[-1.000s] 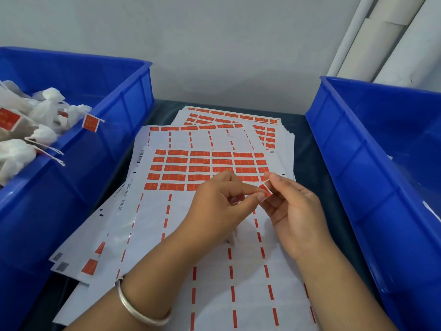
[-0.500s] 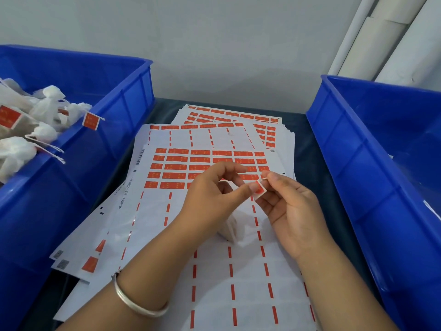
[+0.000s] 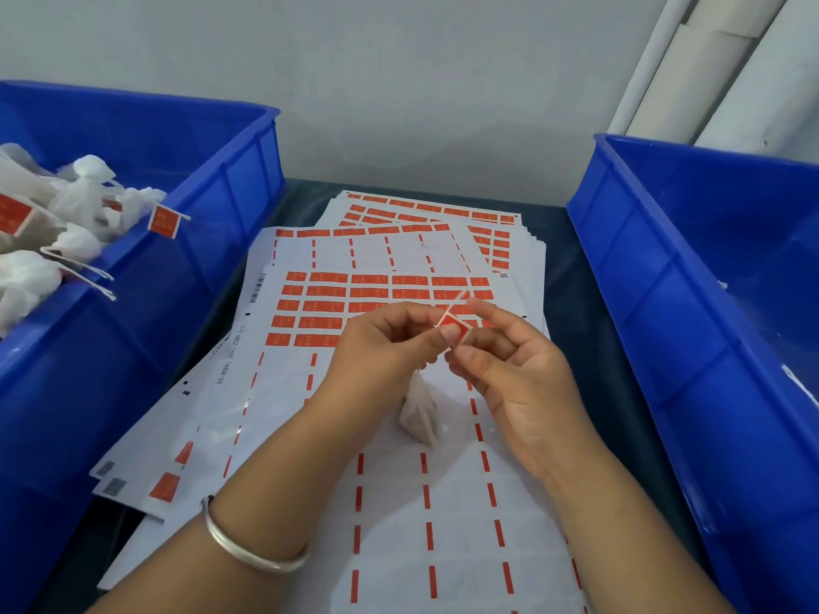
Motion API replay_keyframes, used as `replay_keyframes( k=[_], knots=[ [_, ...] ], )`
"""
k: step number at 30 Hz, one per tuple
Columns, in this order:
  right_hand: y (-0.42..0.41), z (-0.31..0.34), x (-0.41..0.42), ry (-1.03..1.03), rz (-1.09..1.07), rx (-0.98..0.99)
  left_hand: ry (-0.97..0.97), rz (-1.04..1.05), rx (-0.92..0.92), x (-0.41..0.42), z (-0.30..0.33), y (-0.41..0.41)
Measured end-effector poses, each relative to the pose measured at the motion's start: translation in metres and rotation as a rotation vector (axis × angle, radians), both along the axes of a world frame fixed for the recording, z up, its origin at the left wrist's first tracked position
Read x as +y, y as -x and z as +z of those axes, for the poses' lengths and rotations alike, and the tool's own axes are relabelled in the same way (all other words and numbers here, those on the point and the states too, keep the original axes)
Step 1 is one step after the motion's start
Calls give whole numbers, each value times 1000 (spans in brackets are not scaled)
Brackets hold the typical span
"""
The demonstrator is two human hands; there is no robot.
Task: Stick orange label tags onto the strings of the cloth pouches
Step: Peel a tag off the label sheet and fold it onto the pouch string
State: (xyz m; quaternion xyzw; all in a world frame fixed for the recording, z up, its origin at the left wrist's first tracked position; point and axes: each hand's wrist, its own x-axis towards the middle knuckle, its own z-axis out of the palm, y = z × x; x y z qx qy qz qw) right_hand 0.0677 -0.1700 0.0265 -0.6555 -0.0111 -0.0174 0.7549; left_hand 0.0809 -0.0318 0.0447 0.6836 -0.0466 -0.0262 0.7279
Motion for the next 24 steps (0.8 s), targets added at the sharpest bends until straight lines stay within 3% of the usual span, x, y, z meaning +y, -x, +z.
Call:
replay_keyframes(
  k=[17,24],
  knots=[
    [-1,1,0,45,-38,-69,12,-60,85,-1,-1,-2],
    [-3,-4,0,61,-50,-56,3,48,49,1,-5,-7]
  ],
)
